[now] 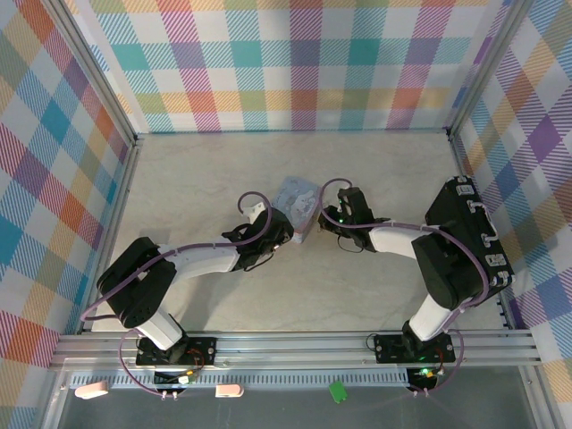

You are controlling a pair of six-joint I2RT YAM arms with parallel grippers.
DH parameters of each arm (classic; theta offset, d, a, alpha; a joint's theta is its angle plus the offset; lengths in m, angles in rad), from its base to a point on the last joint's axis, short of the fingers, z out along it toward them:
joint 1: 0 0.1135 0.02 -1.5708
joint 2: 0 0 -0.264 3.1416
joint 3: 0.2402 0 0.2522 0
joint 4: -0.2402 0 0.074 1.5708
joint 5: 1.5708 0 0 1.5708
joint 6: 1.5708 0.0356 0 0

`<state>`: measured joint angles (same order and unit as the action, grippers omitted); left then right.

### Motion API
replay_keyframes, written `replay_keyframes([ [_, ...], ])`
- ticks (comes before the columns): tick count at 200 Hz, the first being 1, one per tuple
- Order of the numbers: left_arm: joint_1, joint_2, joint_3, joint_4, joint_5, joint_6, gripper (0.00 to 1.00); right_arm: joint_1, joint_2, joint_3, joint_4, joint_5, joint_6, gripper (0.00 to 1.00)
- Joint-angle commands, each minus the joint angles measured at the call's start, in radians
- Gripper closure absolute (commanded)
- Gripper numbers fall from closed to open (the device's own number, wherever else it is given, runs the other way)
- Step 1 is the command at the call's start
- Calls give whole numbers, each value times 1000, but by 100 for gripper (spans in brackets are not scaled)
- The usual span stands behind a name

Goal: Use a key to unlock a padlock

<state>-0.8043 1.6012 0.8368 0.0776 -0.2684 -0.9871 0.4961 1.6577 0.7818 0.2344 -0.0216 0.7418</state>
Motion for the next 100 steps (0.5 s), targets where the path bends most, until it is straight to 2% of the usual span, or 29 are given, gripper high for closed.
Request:
replay_keyframes([
  [1, 9, 1, -12, -166, 70, 70, 57, -8, -50, 22, -64, -14, -66, 92],
  [39, 36, -153, -8, -186, 113, 298, 48, -31, -143, 17, -251, -37, -207, 92],
  [75, 51, -428, -110, -241, -23, 492, 41, -34, -236, 6, -429, -31, -304, 92],
  [100, 90, -599, -193, -294, -54, 589, 39, -34, -273, 10, -531, -48, -335, 91],
])
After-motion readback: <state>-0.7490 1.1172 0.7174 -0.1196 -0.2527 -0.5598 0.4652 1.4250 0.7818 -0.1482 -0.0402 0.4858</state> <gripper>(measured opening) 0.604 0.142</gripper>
